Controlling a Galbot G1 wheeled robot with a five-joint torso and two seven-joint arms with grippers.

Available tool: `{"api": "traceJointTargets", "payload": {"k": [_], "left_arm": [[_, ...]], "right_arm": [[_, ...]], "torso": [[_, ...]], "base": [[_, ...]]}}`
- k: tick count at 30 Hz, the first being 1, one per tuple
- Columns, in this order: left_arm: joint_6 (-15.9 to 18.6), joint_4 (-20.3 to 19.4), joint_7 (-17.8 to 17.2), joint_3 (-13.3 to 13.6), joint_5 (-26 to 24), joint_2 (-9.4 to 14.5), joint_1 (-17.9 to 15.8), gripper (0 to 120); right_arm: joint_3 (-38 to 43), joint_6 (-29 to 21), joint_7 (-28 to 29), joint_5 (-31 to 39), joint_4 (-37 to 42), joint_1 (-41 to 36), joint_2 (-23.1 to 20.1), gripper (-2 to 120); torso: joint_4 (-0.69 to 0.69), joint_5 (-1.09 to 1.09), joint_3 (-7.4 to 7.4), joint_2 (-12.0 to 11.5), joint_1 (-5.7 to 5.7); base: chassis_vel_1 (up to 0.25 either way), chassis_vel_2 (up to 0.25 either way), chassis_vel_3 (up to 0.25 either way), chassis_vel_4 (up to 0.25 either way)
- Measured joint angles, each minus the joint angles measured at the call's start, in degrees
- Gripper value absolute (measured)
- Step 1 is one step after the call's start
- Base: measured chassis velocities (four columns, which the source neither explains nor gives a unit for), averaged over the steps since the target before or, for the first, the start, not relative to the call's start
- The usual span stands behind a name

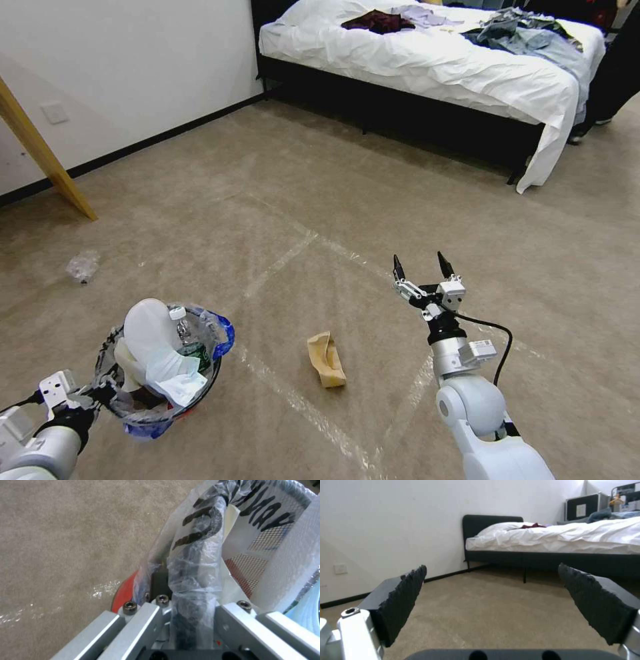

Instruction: Pick up the trash bin and place the garbage on the floor into it.

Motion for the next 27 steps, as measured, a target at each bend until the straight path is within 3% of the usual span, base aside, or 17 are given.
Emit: {"api": "traceJointTargets", "payload": {"k": [27], "left_arm": [[-0.05, 1.15, 0.01, 0.03, 0.18, 0.15, -0.88, 1]], "right_arm": [[-1.33, 0.45, -0.42, -0.27, -1.28, 1.26, 0.02, 100]], "torso": [[0.0, 0.0, -0.01, 0.0, -0.01]], "base": [[-0.01, 0.012, 0.012, -0.01]]}}
